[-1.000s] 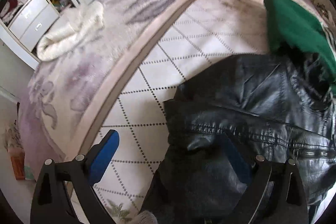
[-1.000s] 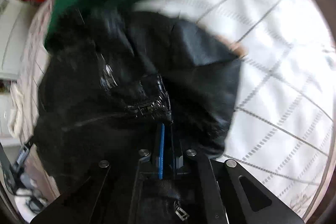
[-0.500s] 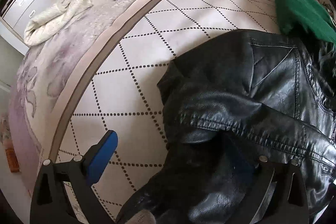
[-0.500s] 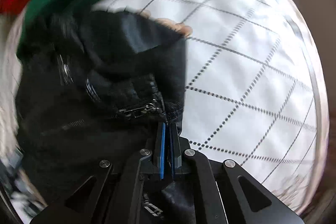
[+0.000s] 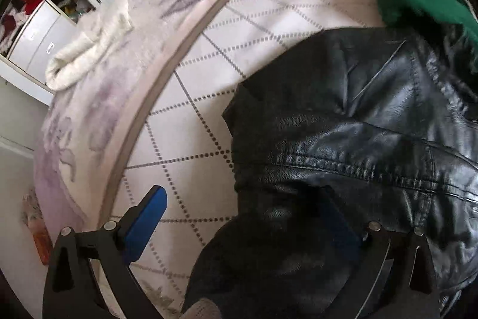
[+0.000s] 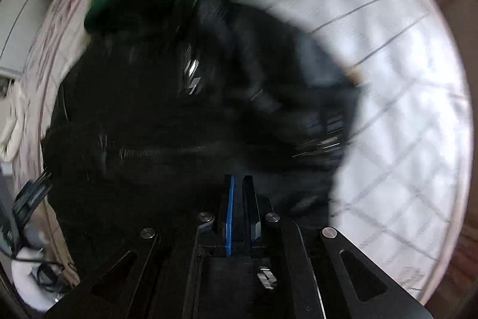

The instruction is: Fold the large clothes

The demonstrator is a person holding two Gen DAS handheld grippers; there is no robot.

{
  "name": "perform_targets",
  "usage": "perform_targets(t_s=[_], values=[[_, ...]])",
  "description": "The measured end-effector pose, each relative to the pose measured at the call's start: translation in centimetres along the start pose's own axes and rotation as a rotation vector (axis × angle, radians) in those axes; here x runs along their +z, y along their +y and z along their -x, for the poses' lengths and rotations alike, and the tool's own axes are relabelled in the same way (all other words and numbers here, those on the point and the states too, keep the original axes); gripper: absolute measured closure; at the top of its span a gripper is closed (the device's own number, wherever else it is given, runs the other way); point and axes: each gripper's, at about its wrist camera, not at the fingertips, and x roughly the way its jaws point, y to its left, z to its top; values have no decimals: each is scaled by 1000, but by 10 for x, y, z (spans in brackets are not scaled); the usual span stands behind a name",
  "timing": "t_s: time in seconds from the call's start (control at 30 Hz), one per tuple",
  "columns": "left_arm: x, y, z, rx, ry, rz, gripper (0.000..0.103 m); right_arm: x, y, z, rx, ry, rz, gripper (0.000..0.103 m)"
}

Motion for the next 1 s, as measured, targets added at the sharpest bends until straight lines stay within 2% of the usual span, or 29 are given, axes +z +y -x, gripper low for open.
perform_targets(t_s=[0.07,0.1,0.2,0.23,0.27,0.3,0.37,0.4,0.47,0.57,0.67,0.7,0.73,0.8,0.87,1.0], values=[[1,4,-6,-45,10,14,0,3,-3,-31,-20,72,31,97],[1,4,-6,-48,11,10,0,4,-6,-37,-16,70,18,99],[2,9,9,-50,4,12,0,13,-19,-30,9,124,-67,99],[-1,12,18,-55,-2,14,0,15,-25,-20,41,125,-98,93],[-5,15,27,-61,-6,21,0,13,-32,-10,48,115,-120,83],[-13,21,39,-74,-11,34,0,6,-49,13,23,74,-153,75],[-26,28,49,-89,-1,45,0,-7,-66,41,-65,21,-171,43],[-33,29,53,-92,8,47,0,-18,-75,50,-112,17,-174,40],[-49,30,53,-94,28,43,0,-39,-88,51,-175,67,-168,40],[-66,21,35,-82,62,7,0,-67,-90,27,-247,155,-153,40],[-67,15,13,-66,80,-25,0,-74,-90,2,-216,155,-147,42],[-67,15,7,-74,87,-24,0,-72,-90,-5,-237,146,-139,49],[-66,15,2,-80,90,-19,0,-72,-90,-12,-274,132,-147,78],[-64,17,-4,-109,99,-5,0,-81,-109,-12,-243,102,-260,78],[-64,19,-6,-131,100,-2,0,-83,-120,-11,-247,63,-316,78],[-64,27,-6,-153,116,7,0,-89,-110,-7,-328,61,-245,75]])
